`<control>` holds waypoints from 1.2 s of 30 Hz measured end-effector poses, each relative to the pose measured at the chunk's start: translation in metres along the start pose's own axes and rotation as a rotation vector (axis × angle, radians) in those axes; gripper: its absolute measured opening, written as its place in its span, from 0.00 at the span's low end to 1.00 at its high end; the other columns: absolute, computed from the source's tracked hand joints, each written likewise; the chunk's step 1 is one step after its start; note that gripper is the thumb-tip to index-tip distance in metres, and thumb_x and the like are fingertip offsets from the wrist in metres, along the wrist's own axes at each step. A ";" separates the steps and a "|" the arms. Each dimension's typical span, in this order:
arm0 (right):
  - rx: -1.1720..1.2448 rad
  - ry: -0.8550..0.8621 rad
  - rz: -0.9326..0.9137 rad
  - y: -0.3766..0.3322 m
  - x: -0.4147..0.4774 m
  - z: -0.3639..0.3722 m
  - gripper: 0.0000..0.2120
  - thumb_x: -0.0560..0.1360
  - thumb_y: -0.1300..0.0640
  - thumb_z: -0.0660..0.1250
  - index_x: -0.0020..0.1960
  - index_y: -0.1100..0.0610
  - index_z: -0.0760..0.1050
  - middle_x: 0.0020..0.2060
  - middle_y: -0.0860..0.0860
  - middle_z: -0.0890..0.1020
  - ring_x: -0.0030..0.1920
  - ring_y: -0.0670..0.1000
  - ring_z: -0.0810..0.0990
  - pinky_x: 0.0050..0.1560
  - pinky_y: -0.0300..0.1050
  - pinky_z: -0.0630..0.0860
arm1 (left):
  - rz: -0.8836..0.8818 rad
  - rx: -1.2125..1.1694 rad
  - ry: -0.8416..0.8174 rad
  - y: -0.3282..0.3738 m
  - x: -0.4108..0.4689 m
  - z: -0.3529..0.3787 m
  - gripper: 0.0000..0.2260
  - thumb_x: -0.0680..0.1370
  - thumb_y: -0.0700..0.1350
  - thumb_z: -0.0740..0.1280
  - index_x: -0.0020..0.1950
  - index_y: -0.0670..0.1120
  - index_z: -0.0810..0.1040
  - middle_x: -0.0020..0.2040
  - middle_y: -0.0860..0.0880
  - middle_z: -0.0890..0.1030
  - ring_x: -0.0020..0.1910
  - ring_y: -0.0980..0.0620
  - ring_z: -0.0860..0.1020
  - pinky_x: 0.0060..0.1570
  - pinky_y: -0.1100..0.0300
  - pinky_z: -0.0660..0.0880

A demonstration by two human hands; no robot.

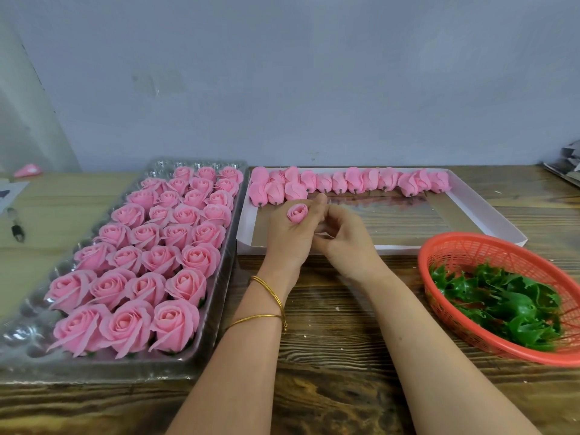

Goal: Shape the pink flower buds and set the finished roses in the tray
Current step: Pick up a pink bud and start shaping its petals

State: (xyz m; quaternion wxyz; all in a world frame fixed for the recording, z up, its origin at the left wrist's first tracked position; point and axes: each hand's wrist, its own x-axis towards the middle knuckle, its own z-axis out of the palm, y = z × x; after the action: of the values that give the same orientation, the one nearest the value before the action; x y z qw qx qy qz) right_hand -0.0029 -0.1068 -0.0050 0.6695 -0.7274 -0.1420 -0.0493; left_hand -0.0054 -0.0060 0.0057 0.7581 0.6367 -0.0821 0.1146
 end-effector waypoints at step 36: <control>0.149 0.156 0.072 -0.014 -0.001 0.002 0.10 0.66 0.60 0.65 0.46 0.60 0.78 0.40 0.54 0.81 0.43 0.49 0.79 0.50 0.46 0.78 | 0.235 0.352 0.176 -0.010 0.007 -0.004 0.17 0.78 0.48 0.67 0.35 0.36 0.75 0.31 0.38 0.76 0.32 0.44 0.72 0.34 0.51 0.71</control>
State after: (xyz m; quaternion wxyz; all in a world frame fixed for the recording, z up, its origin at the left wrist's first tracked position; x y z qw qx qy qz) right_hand -0.0077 -0.1036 0.0079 0.7322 -0.6741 -0.0666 -0.0707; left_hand 0.0045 -0.0036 -0.0026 0.6210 0.7328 -0.0677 0.2697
